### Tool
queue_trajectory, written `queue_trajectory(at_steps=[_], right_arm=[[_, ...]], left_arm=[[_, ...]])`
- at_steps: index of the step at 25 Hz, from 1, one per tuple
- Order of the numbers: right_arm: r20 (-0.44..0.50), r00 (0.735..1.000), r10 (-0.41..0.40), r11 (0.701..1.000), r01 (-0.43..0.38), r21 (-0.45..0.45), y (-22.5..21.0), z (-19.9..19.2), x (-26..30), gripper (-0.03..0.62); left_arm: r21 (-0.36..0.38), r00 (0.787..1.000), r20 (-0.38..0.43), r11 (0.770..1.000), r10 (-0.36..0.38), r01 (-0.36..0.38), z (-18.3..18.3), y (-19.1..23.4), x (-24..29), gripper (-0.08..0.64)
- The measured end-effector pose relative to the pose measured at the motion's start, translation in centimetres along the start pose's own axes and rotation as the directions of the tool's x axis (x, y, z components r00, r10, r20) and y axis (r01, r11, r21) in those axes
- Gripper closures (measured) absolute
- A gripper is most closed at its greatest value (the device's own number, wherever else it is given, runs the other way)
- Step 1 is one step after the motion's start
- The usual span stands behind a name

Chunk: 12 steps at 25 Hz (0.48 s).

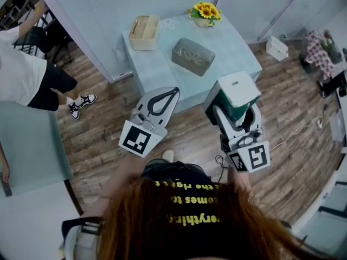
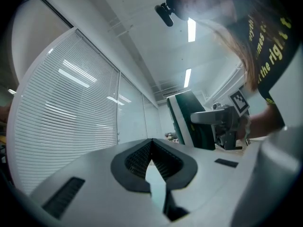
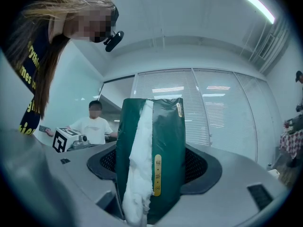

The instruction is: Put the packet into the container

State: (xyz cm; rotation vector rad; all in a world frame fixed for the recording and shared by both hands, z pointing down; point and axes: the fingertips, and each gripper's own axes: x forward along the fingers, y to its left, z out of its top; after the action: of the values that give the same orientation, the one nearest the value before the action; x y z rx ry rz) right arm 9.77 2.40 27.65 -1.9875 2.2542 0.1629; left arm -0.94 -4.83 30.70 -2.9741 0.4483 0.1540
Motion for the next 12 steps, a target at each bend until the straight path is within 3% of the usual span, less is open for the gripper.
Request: queue_trajectory(at_steps=[12], right_arm=[[-0.009,1.000,-0.018,1.000,0.018,0.002,0.22,-0.47,1.07,0.238]], left_arm=[[-0.018,1.000,-0.009,1.000,-0.015,0.015,-0.89,1.14,0.00,0.558]])
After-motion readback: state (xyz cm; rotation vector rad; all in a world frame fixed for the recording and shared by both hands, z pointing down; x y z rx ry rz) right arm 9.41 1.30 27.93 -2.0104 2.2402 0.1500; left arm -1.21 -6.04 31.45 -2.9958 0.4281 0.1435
